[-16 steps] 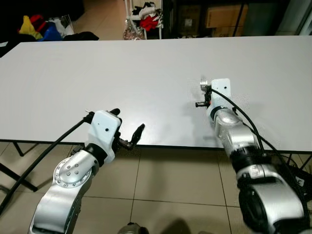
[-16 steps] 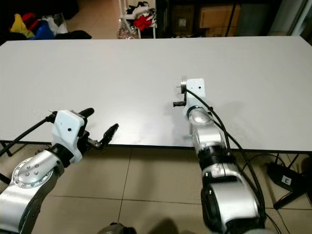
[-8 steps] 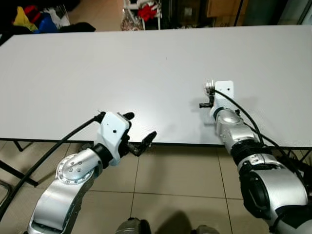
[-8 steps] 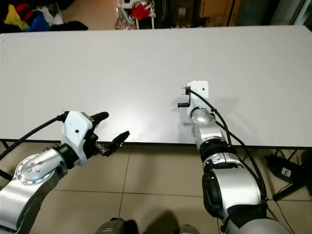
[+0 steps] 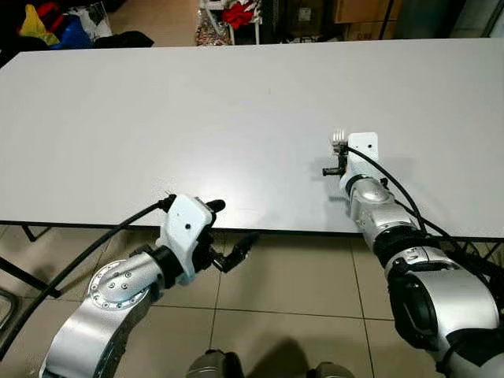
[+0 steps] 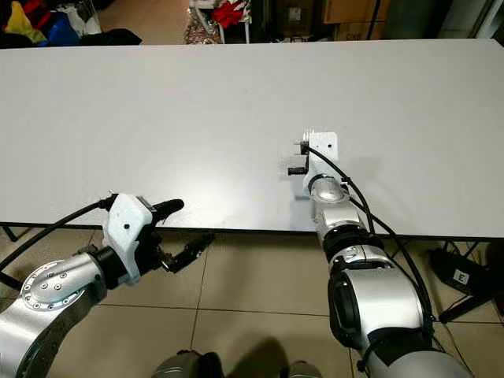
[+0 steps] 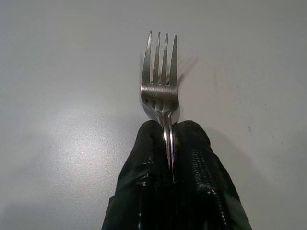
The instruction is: Setting the table
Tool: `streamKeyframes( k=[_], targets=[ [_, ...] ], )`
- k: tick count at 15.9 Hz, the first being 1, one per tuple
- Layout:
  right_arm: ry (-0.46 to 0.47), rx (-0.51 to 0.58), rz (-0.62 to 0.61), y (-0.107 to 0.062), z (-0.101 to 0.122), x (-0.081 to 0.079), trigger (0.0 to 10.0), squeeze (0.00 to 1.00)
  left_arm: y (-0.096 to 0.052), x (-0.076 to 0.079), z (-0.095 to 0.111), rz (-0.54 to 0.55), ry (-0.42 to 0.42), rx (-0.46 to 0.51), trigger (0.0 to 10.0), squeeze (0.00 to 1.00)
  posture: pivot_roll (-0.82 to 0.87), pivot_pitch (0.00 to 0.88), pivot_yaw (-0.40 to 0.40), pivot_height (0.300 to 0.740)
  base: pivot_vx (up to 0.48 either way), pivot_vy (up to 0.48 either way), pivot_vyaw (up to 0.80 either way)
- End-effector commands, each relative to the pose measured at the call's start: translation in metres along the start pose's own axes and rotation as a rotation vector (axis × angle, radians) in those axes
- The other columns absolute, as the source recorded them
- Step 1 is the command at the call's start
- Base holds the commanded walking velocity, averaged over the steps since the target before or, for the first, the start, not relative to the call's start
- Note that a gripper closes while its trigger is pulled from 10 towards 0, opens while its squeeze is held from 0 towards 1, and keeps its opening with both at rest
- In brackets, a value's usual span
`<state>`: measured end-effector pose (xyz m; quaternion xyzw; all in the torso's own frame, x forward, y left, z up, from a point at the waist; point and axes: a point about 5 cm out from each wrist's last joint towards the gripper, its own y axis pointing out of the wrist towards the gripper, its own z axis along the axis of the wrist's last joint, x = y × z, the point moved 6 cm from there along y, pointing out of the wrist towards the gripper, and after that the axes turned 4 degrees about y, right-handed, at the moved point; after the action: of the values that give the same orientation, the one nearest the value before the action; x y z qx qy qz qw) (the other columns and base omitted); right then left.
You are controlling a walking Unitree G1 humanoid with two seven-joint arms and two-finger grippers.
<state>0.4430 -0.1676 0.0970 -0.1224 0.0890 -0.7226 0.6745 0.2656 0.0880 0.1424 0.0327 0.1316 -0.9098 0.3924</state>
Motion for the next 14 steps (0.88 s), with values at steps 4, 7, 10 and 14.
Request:
streamKeyframes(
  k=[4, 7, 10, 14],
  targets=[
    [0.04, -0.043, 0.0, 0.0, -0.009, 0.0, 10.0, 1.0, 0.001, -0.003, 0.005, 0.005, 0.013, 0.007, 10.0, 0.0, -0.04, 0.121, 0.097, 0.74, 0.0, 0.0, 0.0],
    [0.098, 0.004, 0.015, 0.001, 0.006, 0.001, 10.0, 1.0, 0.003, -0.011, 0.007, 0.041, 0.015, 0.029, 10.0, 0.0, -0.07, 0.056, 0.085, 0.74, 0.0, 0.0, 0.0],
    [0.177, 0.118, 0.055, -0.003, 0.034, 0.002, 10.0, 0.28, 0.002, -0.017, 0.015, 0.076, -0.019, 0.075, 10.0, 0.0, -0.08, 0.003, 0.081, 0.74, 0.0, 0.0, 0.0],
    [0.171, 0.327, 0.133, -0.047, 0.068, 0.001, 10.0, 0.0, -0.003, -0.03, 0.015, 0.192, -0.063, 0.091, 10.0, 0.0, -0.11, 0.0, 0.101, 0.74, 0.0, 0.0, 0.0]
  ],
)
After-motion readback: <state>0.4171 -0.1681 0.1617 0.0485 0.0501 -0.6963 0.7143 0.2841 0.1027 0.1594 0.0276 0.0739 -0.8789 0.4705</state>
